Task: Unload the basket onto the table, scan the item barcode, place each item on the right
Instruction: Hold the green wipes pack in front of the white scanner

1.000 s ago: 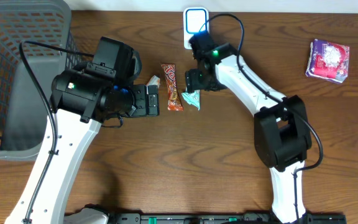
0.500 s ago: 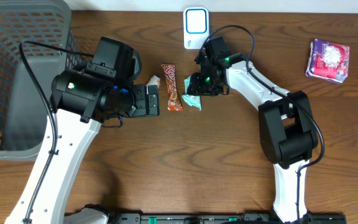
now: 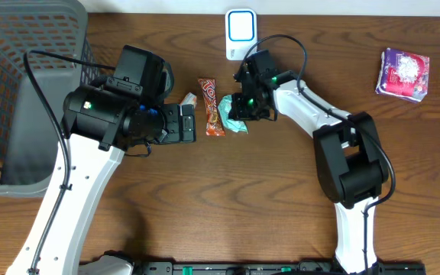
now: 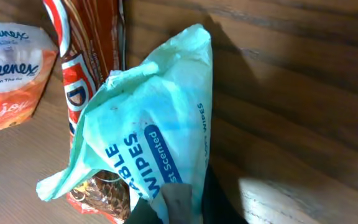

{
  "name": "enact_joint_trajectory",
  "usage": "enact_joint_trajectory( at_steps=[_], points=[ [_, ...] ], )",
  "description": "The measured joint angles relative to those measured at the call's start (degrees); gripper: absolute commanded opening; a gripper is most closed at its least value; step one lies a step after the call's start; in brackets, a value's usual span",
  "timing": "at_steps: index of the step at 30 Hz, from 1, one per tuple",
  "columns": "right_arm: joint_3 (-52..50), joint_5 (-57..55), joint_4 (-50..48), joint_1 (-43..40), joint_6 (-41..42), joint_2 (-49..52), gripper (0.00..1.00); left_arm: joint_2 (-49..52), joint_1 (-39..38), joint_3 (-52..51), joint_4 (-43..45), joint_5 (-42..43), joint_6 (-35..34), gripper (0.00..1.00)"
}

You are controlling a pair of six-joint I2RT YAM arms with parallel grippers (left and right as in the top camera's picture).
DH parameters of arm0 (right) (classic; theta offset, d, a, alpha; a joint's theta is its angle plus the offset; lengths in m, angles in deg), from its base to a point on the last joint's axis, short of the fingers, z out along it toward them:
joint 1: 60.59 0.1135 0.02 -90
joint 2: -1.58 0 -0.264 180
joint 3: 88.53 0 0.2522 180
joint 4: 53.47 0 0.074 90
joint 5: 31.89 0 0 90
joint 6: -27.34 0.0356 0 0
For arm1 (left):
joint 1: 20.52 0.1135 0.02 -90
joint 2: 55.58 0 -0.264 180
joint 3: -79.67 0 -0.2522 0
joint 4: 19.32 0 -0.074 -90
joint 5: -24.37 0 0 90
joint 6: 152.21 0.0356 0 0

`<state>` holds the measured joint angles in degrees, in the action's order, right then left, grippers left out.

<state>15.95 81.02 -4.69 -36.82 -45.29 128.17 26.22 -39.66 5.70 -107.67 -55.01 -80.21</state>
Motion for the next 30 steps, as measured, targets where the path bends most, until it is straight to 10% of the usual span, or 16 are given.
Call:
enact_joint_trajectory(
  at_steps=[11,18,30],
  points=[
    [12.4,-20.0,6.5,0.3,-0.5,-1.0,0.01,0.0,0.0,0.0,0.0,0.0,0.0,0.98],
    [14.7,-42.3,-4.7,3.0,-5.4,-3.1,0.01,0.0,0.0,0.0,0.0,0.0,0.0,0.98],
    [14.7,-49.8,-23.7,3.8,-9.1,-0.6,0.01,0.0,0.0,0.0,0.0,0.0,0.0,0.98]
  ],
)
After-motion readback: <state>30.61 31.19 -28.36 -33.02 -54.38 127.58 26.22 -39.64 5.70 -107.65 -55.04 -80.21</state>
